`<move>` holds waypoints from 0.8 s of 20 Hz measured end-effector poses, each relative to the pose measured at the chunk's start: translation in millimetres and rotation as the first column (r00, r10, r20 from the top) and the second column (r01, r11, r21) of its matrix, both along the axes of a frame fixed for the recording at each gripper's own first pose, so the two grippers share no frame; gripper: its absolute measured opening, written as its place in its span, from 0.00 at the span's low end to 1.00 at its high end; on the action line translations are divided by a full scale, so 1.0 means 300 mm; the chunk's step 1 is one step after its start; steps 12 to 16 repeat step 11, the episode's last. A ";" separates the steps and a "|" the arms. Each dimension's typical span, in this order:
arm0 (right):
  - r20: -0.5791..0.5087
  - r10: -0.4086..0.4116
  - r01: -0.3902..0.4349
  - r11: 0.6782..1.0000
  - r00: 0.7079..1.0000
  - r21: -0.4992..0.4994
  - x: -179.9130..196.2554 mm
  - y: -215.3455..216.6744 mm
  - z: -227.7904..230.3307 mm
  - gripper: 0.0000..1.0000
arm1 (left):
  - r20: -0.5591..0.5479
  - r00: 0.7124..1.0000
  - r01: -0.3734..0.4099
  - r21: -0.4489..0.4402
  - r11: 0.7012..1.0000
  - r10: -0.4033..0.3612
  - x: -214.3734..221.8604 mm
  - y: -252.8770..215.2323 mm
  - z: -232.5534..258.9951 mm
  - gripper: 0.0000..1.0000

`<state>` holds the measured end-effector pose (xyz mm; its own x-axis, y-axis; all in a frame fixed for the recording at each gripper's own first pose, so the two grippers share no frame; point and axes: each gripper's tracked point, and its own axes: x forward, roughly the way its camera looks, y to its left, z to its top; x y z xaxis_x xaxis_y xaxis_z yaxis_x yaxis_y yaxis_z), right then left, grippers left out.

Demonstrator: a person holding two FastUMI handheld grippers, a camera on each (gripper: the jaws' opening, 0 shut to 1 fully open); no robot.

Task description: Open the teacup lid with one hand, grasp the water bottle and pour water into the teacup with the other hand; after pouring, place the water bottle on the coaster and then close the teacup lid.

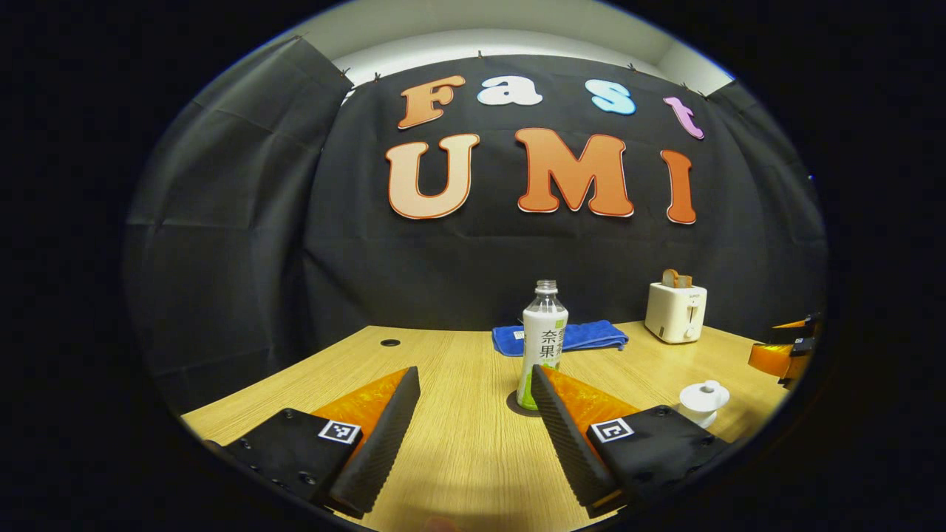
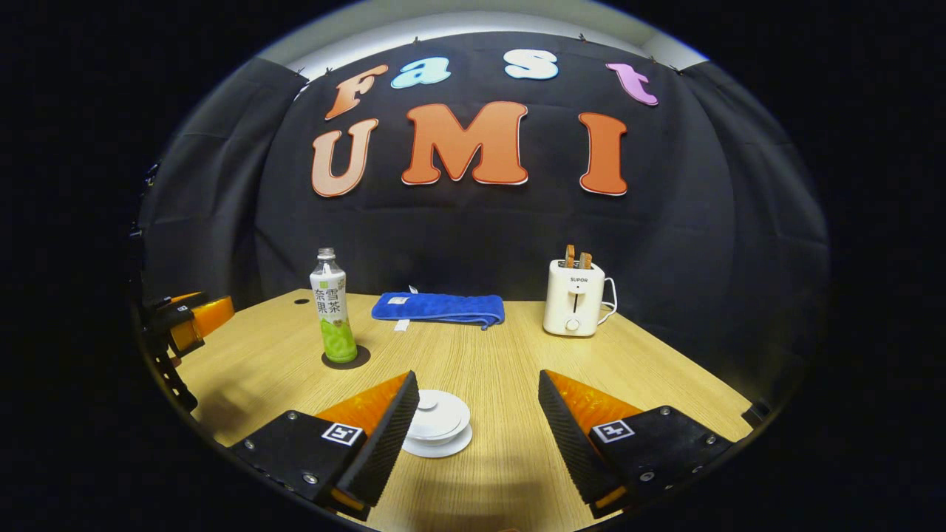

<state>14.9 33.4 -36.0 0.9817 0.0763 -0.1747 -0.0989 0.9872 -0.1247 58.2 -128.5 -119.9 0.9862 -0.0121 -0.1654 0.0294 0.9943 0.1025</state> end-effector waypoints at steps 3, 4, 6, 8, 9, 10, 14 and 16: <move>0.003 -0.008 0.008 1.000 1.000 0.004 -0.003 -0.009 0.003 0.97 | -0.009 1.000 0.008 -0.006 1.000 -0.008 -0.005 -0.011 -0.006 0.97; 0.004 -0.009 0.009 1.000 1.000 0.006 -0.003 -0.011 0.005 0.96 | -0.014 1.000 0.008 -0.004 1.000 -0.008 -0.007 -0.011 -0.007 0.97; 0.010 -0.015 0.015 1.000 1.000 -0.001 0.000 -0.019 0.008 0.97 | -0.020 1.000 0.009 -0.004 1.000 -0.009 -0.008 -0.011 -0.010 0.97; 0.011 -0.015 0.015 1.000 1.000 0.004 0.000 -0.018 0.011 0.97 | -0.021 1.000 0.007 -0.005 1.000 -0.007 -0.008 -0.009 -0.012 0.97; 0.012 -0.014 0.014 1.000 1.000 0.005 -0.001 -0.018 0.012 0.97 | -0.022 1.000 0.004 -0.004 1.000 -0.004 -0.006 -0.007 -0.014 0.97; 0.012 -0.010 0.010 1.000 1.000 0.007 -0.005 -0.015 0.009 0.97 | -0.023 1.000 0.000 -0.002 1.000 0.000 -0.009 -0.003 -0.012 0.97; 0.011 -0.006 0.006 1.000 1.000 0.009 -0.007 -0.011 0.009 0.97 | -0.026 1.000 -0.005 0.001 1.000 0.005 -0.011 0.003 -0.013 0.97; 0.011 -0.006 0.006 1.000 1.000 0.009 -0.007 -0.011 0.009 0.97 | -0.026 1.000 -0.005 0.001 1.000 0.005 -0.011 0.003 -0.013 0.97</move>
